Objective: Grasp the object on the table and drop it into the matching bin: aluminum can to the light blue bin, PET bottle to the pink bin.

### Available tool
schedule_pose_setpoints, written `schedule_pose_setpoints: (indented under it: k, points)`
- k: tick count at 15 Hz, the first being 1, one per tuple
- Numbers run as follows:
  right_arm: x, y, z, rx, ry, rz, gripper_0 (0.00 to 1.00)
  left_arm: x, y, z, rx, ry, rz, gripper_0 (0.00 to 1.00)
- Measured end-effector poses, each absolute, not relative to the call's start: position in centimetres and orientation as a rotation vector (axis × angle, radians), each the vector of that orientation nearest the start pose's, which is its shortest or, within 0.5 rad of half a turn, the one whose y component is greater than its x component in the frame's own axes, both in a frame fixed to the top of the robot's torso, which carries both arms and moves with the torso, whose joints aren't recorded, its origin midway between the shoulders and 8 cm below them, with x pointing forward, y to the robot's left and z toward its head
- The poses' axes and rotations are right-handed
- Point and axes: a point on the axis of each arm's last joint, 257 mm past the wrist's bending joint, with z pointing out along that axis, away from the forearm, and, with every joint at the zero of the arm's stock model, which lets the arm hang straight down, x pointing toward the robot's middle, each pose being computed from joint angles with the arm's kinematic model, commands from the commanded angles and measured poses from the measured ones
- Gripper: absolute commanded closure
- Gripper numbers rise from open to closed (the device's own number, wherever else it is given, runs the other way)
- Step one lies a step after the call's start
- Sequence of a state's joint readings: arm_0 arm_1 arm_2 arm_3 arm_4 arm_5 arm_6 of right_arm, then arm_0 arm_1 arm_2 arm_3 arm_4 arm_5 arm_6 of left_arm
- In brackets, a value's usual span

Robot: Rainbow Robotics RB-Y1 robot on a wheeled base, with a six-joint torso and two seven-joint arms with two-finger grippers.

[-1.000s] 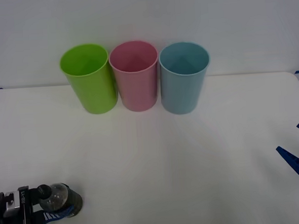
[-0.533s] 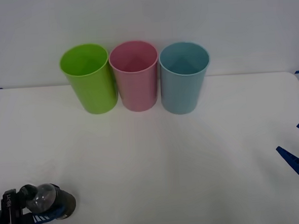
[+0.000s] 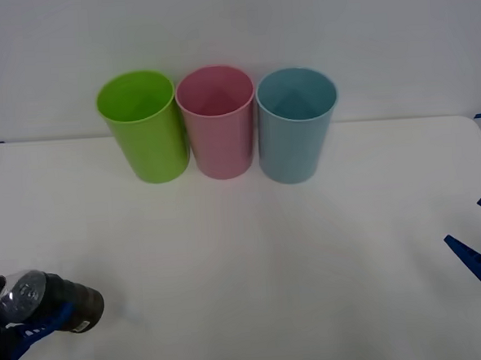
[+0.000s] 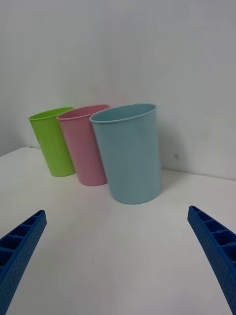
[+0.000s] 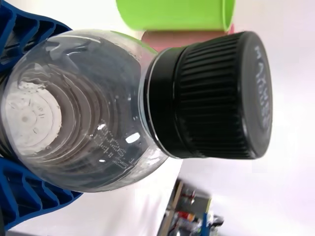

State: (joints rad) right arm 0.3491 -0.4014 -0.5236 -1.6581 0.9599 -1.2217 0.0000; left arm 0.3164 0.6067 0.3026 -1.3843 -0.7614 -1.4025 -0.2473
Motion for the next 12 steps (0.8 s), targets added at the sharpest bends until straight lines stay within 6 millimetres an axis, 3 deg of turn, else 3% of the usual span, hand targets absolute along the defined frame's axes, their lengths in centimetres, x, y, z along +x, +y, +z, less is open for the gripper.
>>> schedule_pose_setpoints:
  k: [4,12]
  points:
    - [34.2,-33.0,-16.9,-0.465,1.441,0.567,0.00,33.4,31.8,-17.2,0.541,1.361,-0.739,1.00]
    - [34.2,-33.0,-16.9,-0.465,1.441,0.567,0.00,38.3,25.2,-6.6,0.417,1.216,-0.793,1.00]
